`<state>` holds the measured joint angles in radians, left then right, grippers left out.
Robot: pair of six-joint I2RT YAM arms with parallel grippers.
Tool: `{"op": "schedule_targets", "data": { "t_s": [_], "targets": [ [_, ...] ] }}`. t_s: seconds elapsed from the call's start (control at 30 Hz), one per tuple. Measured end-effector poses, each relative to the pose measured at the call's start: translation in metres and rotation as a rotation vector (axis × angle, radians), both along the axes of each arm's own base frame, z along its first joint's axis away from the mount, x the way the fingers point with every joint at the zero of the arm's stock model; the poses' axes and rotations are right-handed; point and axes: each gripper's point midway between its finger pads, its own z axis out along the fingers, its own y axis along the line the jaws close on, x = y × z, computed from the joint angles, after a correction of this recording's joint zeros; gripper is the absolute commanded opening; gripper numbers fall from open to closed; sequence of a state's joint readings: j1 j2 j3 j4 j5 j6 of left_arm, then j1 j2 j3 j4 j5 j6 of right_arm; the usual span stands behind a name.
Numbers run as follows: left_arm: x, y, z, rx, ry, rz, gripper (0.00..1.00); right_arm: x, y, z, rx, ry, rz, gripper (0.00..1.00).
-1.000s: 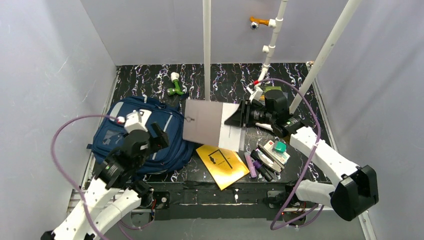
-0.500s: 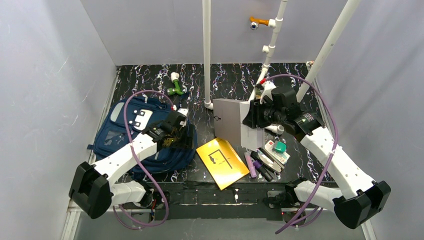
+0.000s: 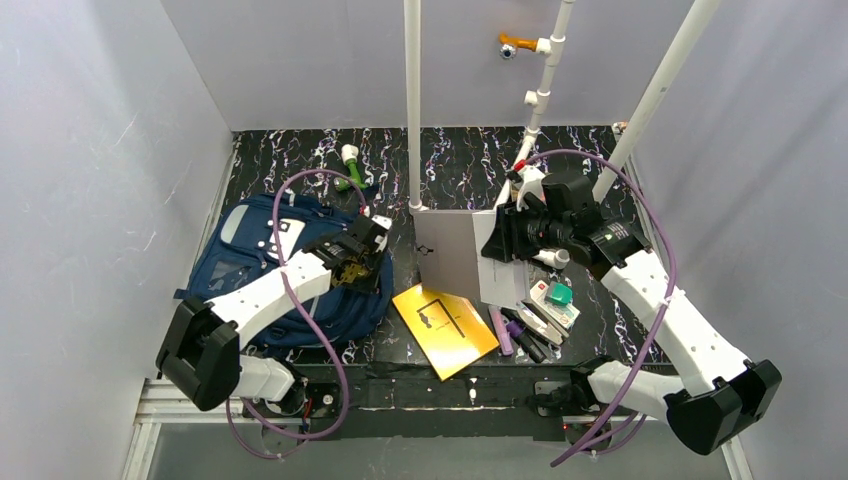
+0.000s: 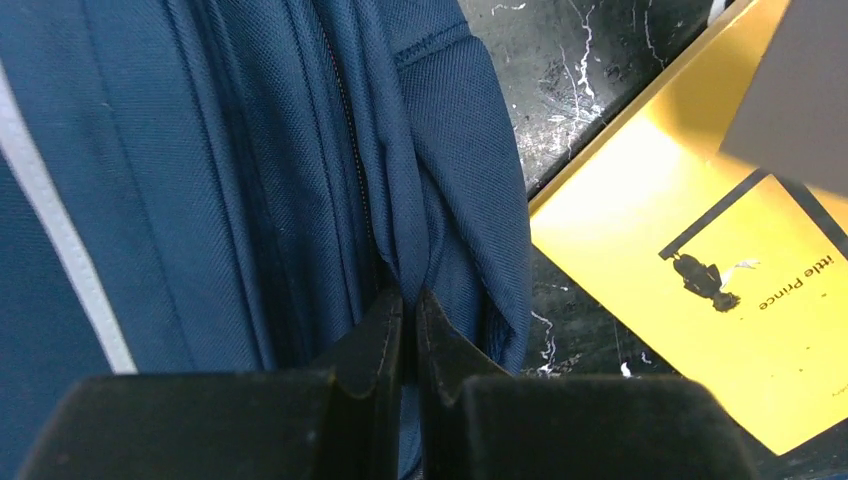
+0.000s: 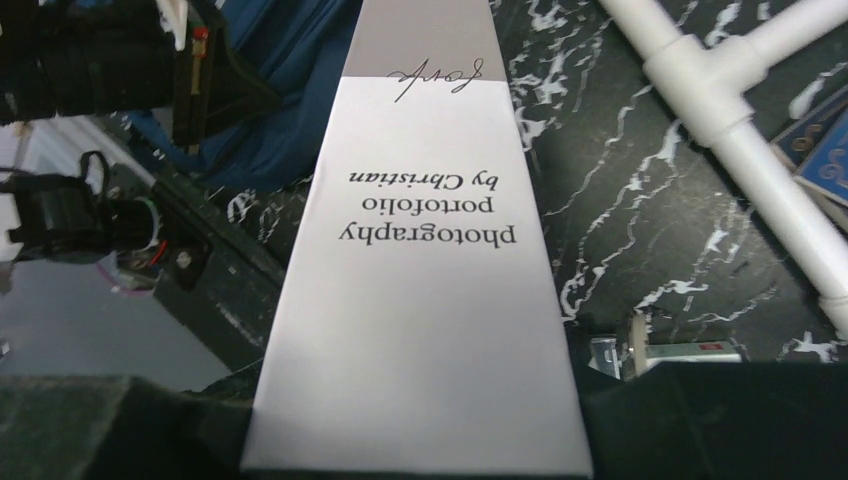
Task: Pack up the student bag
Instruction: Place the book in the student bag.
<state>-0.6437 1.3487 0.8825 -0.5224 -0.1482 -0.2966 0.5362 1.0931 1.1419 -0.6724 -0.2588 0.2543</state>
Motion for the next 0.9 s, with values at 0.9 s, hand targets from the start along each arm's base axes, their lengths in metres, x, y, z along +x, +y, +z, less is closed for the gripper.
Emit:
{"op": "schedule_targets", "data": {
  "t_s": [0.9],
  "targets": [
    [0.004,0.003,0.118,-0.175,-0.242,-0.110,0.02,-0.033,0.011,-0.006,0.014,0.233,0.113,0.01]
  ]
}}
